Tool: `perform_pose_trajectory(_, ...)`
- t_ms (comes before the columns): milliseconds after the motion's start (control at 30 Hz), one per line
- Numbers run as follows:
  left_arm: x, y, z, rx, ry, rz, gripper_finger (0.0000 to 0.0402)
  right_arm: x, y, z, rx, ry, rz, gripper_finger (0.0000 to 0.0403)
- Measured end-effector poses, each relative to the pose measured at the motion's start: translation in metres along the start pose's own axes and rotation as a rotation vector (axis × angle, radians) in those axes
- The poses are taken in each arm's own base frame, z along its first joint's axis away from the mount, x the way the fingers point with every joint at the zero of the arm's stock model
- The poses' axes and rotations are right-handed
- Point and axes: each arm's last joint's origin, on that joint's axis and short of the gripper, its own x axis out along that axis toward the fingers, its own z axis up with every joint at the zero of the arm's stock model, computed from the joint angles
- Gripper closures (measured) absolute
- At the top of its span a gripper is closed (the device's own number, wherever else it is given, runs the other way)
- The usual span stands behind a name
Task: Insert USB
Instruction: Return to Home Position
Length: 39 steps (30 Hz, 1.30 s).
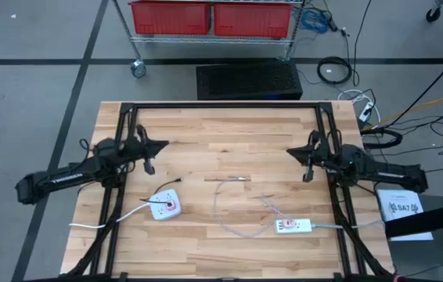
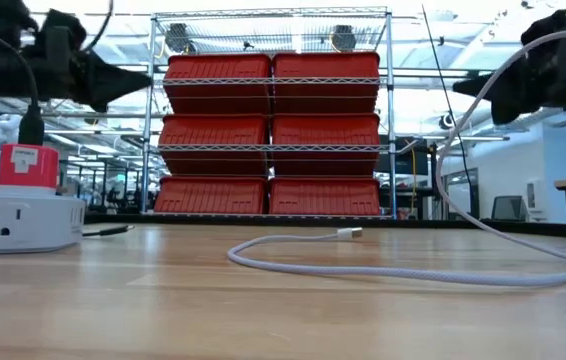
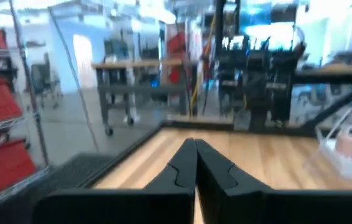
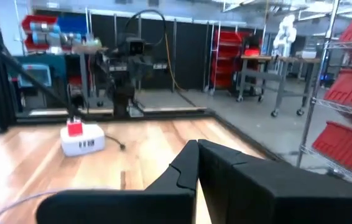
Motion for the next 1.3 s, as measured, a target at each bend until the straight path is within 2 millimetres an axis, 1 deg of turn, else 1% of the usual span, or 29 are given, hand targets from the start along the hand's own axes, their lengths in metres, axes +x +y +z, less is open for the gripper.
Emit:
perform_pose_trajectory(200, -0.003, -0.001, -0.003, 0.002, 0.037, 0.041, 0.0397, 0.003, 0.0, -0.005, 0.009, 0.071, -0.018, 0.0403)
perform_pose_trajectory(300, -0.003, -0.001, -0.006, -0.005, 0.067, 0.064, 0.0397, 0.003, -0.001, -0.005, -0.006, 0.071, -0.038, 0.0403)
perform_pose_trajectory(500, -0.004, -0.001, -0.004, 0.021, 0.048, 0.094, 0.0398, 0.004, -0.001, -0.006, -0.036, 0.078, -0.051, 0.0403)
perform_pose_trajectory(600, -0.008, -0.001, -0.004, 0.025, 0.039, 0.097, 0.0397, 0.003, 0.0, -0.004, -0.032, 0.061, -0.042, 0.0403)
perform_pose_trajectory(700, -0.014, 0.0, -0.005, 0.032, 0.046, 0.134, 0.0391, 0.002, 0.0, -0.004, -0.051, 0.05, -0.041, 0.0403)
perform_pose_trajectory(767, -0.014, 0.0, -0.005, 0.04, 0.044, 0.153, 0.0388, 0.002, 0.0, -0.003, -0.052, 0.048, -0.05, 0.0403)
perform_pose_trajectory(900, -0.015, 0.0, -0.009, 0.043, 0.093, 0.158, 0.0386, 0.003, 0.0, -0.005, -0.06, 0.073, -0.053, 0.0403)
perform_pose_trajectory(1033, -0.014, 0.0, -0.01, 0.007, 0.102, 0.156, 0.0385, 0.006, 0.0, -0.009, -0.065, 0.113, -0.065, 0.0403)
perform_pose_trajectory(1200, -0.014, 0.0, -0.011, 0.025, 0.107, 0.154, 0.0384, 0.008, 0.0, -0.013, -0.093, 0.156, -0.063, 0.0403)
perform_pose_trajectory(1300, -0.014, 0.0, -0.011, 0.022, 0.108, 0.155, 0.0384, 0.008, 0.0, -0.012, -0.083, 0.15, -0.061, 0.0403)
